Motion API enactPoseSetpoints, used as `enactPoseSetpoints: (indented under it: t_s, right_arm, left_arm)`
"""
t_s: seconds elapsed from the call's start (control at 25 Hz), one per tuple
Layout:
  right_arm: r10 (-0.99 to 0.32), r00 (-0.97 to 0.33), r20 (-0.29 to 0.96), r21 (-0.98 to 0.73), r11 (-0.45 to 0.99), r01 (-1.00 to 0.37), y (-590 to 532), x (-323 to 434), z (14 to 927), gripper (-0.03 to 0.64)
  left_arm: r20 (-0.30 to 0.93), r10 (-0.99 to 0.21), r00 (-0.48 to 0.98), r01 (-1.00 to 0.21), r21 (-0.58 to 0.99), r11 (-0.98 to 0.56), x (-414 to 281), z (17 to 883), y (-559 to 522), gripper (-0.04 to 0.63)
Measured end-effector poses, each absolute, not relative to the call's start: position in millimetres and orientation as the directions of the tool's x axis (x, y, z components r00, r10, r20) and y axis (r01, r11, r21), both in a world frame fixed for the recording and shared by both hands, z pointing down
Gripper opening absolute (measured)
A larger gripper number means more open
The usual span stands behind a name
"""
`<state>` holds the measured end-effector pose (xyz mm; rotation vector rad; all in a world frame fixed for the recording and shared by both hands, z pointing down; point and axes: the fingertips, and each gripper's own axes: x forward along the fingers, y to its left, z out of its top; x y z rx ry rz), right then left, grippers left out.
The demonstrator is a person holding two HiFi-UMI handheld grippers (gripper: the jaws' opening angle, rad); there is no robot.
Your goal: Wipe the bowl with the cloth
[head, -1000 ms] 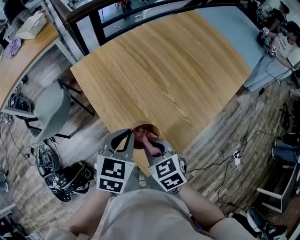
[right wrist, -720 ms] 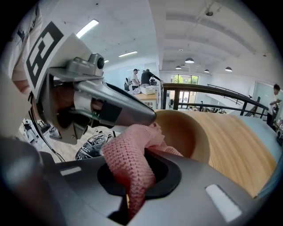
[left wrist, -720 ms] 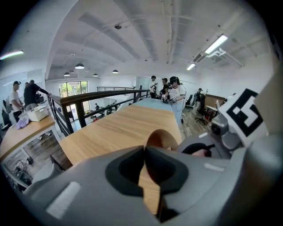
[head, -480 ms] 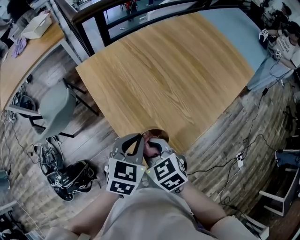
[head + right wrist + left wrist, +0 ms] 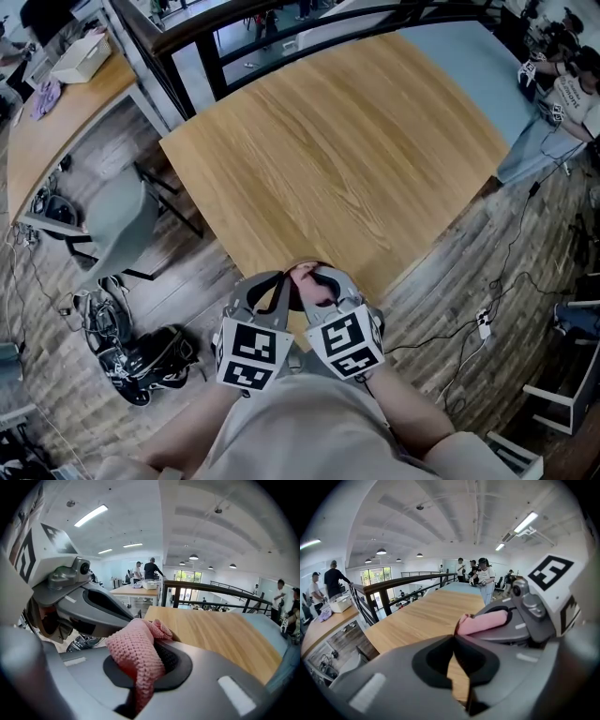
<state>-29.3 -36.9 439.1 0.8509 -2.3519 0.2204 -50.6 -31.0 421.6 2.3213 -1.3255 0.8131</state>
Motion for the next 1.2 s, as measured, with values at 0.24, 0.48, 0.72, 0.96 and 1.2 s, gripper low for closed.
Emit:
enactPoseSetpoints:
  t_s: [0.24, 0.48, 0.72, 0.96, 1.2]
  right_arm:
    - [-0.555, -0.519, 0.649, 0.117, 0.748, -0.653, -41.2, -4.4, 448.2, 0.025]
    - [-0.525, -0.49, 0.696, 0.123, 0.76, -0.639, -28.7, 8.0, 458.6, 0.025]
    - [-0.432, -0.537, 0.724, 0.049, 0.81, -0.585, -11.9, -7.4, 465.1, 0.023]
    - [-0.354, -0.6, 0.717, 0.024, 0.873, -0.487, -2.5, -33.7, 460.6, 0.023]
    - [-0.383, -0.648, 0.658, 0.007, 0.864, -0.504, -8.8, -43.5, 441.2, 0.023]
  left_arm:
    - [0.607, -0.69, 0.395, -0.868, 0.001, -0.496, -53.6, 411.7, -39.4, 0.009]
    - [0.587, -0.696, 0.415, -0.873, 0.04, -0.487, -51.3, 406.4, -52.3, 0.012]
    - [0.586, -0.699, 0.41, -0.882, 0.061, -0.466, -47.8, 405.6, -56.5, 0.017]
    - [0.603, -0.681, 0.416, -0.875, 0.061, -0.48, -38.4, 411.3, -51.4, 0.017]
    - [0.616, -0.67, 0.414, -0.867, 0.044, -0.496, -34.0, 409.7, -39.6, 0.013]
